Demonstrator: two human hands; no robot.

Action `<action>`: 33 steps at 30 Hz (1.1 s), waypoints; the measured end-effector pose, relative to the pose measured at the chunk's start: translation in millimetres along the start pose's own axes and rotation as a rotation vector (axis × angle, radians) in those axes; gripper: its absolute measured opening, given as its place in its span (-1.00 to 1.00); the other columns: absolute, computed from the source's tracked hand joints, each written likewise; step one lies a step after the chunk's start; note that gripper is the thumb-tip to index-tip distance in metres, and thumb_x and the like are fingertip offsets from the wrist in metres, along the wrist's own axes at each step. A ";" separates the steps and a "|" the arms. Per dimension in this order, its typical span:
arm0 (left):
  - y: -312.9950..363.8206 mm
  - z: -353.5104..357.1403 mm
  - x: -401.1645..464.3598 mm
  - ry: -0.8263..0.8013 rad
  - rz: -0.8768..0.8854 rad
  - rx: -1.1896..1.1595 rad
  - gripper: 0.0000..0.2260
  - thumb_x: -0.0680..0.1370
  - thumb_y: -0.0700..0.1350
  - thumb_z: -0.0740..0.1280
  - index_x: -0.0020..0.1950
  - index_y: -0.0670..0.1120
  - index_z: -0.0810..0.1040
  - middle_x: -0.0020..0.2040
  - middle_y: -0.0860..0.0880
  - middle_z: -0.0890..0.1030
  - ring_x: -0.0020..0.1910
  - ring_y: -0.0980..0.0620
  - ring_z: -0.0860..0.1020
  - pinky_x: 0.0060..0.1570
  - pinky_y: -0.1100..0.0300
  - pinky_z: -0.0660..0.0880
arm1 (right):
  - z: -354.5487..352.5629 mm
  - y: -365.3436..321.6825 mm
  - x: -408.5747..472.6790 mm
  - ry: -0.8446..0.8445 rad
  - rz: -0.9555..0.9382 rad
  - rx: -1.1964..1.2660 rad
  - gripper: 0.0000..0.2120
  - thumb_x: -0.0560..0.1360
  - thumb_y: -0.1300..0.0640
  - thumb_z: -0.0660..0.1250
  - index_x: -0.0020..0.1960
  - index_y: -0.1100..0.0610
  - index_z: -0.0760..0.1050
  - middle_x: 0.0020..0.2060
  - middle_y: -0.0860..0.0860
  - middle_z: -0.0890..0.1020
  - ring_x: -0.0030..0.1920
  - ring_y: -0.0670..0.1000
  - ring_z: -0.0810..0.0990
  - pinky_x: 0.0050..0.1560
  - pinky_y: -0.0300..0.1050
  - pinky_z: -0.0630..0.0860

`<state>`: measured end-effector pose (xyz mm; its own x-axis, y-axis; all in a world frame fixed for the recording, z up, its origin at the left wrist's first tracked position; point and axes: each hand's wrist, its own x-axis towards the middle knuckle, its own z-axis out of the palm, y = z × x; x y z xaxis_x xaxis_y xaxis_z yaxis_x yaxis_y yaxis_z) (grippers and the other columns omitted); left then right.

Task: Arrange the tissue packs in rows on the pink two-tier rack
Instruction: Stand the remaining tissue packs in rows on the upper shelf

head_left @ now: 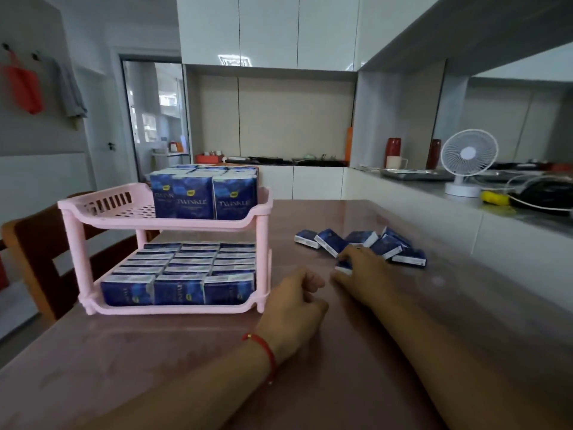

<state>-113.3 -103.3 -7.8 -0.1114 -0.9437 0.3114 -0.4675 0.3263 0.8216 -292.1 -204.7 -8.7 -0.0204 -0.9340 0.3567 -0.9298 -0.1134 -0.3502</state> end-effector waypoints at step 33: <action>4.5 -2.3 -1.2 0.051 0.021 -0.367 -0.78 0.55 -0.16 0.41 0.10 0.04 0.42 -0.02 -0.12 0.64 -0.29 0.06 0.60 -0.41 0.30 0.50 | -30.9 58.4 3.9 0.295 0.104 -0.104 -0.83 0.55 0.03 0.29 -0.02 0.01 0.66 -0.06 0.08 0.71 0.02 0.19 0.63 0.10 0.03 0.41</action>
<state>-113.3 -100.6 -3.3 -0.0700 -0.9357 0.3459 -0.1193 0.3521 0.9283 -357.9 -204.5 -1.0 -0.2085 -0.7985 0.5648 -0.9495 0.0268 -0.3126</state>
